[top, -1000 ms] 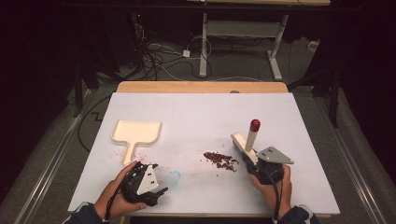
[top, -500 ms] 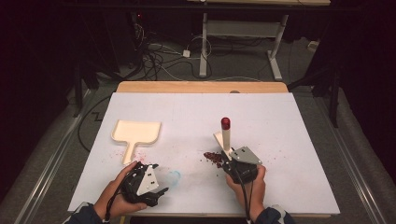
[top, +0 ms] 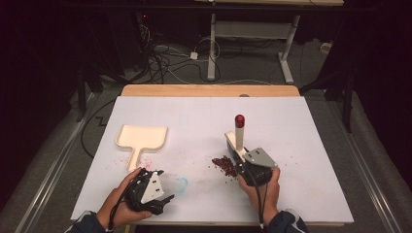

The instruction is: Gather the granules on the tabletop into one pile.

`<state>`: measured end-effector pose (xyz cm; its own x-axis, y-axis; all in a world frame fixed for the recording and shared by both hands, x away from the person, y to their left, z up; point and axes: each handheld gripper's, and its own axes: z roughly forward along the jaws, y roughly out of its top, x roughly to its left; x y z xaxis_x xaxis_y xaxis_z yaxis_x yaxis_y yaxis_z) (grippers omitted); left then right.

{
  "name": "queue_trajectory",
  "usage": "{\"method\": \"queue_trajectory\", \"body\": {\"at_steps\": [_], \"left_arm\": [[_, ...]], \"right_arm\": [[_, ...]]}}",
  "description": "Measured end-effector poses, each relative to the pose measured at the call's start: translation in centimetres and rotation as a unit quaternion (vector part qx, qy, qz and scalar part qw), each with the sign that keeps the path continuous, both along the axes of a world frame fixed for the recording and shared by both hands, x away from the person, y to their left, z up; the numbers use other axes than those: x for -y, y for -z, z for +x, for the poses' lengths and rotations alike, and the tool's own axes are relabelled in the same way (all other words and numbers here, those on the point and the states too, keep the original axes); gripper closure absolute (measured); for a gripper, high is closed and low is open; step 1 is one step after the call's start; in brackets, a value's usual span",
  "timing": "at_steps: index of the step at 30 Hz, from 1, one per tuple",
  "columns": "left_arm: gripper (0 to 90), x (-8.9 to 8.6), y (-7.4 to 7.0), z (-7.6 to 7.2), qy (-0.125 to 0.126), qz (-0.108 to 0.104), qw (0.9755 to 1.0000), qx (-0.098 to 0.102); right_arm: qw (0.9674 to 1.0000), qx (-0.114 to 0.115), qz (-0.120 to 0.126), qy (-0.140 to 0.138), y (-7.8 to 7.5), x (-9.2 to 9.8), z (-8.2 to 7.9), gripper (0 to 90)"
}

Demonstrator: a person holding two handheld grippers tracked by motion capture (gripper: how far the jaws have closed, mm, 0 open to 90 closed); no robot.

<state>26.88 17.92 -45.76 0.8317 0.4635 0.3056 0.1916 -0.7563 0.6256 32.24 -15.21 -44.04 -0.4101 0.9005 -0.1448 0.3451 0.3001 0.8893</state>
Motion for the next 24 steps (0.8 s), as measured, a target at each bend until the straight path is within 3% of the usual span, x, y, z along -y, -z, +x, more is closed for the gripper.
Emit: {"method": "queue_trajectory", "body": {"at_steps": [3,5,6,9,10,12,14,15,17,21,24], "left_arm": [[19.0,0.0,0.0,0.0,-0.002,0.001,1.0000,0.001],[19.0,-0.1,0.0,0.0,-0.003,0.002,1.0000,0.002],[19.0,-0.1,0.0,0.0,-0.004,0.002,1.0000,0.002],[19.0,-0.1,0.1,0.1,-0.005,0.003,1.0000,0.001],[19.0,-0.1,0.1,0.1,-0.006,0.004,1.0000,0.000],[19.0,-0.1,0.1,0.2,-0.006,0.005,1.0000,0.001],[19.0,-0.1,0.1,0.2,-0.007,0.004,1.0000,0.001],[19.0,-0.2,0.1,0.2,-0.008,0.004,1.0000,0.001],[19.0,-0.2,0.1,0.2,-0.008,0.004,1.0000,0.001],[19.0,-0.2,0.1,0.3,-0.010,0.005,0.9999,0.000],[19.0,-0.3,0.1,0.3,-0.010,0.003,0.9999,0.001]], "right_arm": [[0.9996,0.008,0.015,-0.022,-0.9,1.5,-0.1,67.5],[0.9972,0.018,0.028,-0.066,-1.7,2.7,-0.3,67.5],[0.9968,0.019,0.030,-0.072,-1.9,3.0,-0.4,67.5],[0.9900,0.029,0.039,-0.133,-3.0,4.4,-0.8,67.5],[0.9853,0.031,0.041,-0.163,-3.3,4.8,-0.9,67.5],[0.9798,0.032,0.029,-0.195,-3.6,5.1,-1.4,67.5],[0.9704,0.030,0.017,-0.239,-3.7,5.4,-1.8,67.5],[0.9683,0.025,0.008,-0.249,-3.8,5.3,-2.1,67.5],[0.9590,0.016,0.006,-0.283,-3.6,5.2,-2.5,67.5],[0.9456,-0.004,0.005,-0.325,-2.9,4.7,-3.2,67.4],[0.9313,-0.022,0.013,-0.363,-2.1,4.5,-3.2,67.4]]}}
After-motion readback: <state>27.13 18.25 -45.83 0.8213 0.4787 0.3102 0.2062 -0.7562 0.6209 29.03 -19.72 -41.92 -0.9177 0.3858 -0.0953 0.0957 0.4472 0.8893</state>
